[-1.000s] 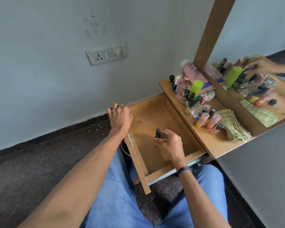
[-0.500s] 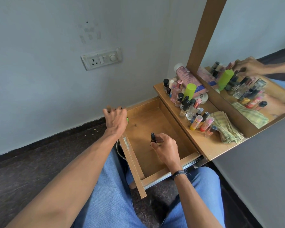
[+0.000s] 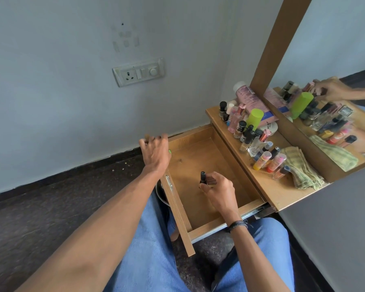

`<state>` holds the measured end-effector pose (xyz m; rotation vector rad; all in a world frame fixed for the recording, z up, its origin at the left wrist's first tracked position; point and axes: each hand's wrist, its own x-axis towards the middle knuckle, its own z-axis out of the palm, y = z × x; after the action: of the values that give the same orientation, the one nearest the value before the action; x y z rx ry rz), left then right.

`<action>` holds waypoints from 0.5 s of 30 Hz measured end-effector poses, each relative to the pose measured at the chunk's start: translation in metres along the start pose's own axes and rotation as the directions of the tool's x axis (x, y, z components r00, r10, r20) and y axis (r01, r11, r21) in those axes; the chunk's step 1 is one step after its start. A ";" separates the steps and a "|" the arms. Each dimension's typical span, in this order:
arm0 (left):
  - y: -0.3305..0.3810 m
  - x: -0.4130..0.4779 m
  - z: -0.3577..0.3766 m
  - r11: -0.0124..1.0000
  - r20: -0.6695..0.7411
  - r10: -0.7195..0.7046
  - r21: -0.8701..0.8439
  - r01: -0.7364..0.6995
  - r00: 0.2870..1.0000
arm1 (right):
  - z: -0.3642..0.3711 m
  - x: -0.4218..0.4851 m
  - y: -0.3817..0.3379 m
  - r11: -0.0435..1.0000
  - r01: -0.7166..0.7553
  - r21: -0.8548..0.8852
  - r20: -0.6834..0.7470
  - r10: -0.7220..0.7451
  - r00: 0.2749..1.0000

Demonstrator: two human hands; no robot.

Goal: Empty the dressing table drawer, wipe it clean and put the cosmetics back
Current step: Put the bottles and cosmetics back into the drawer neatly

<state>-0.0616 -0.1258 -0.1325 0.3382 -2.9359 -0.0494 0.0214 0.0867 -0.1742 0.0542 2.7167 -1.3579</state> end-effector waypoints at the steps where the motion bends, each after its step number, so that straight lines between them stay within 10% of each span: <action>1: 0.000 0.000 0.000 1.000 0.002 -0.001 -0.006 0.001 1.000 | 0.000 0.001 0.000 1.000 -0.009 0.009 0.006 0.009 1.000; 15: 0.000 0.003 0.006 0.997 -0.017 -0.034 -0.067 0.033 0.999 | 0.041 0.089 -0.032 0.996 0.025 0.091 0.105 -0.034 0.994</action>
<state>-0.0654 -0.1261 -0.1380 0.3759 -2.9028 -0.1483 -0.0667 0.0328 -0.1828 -0.0501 2.5789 -1.4469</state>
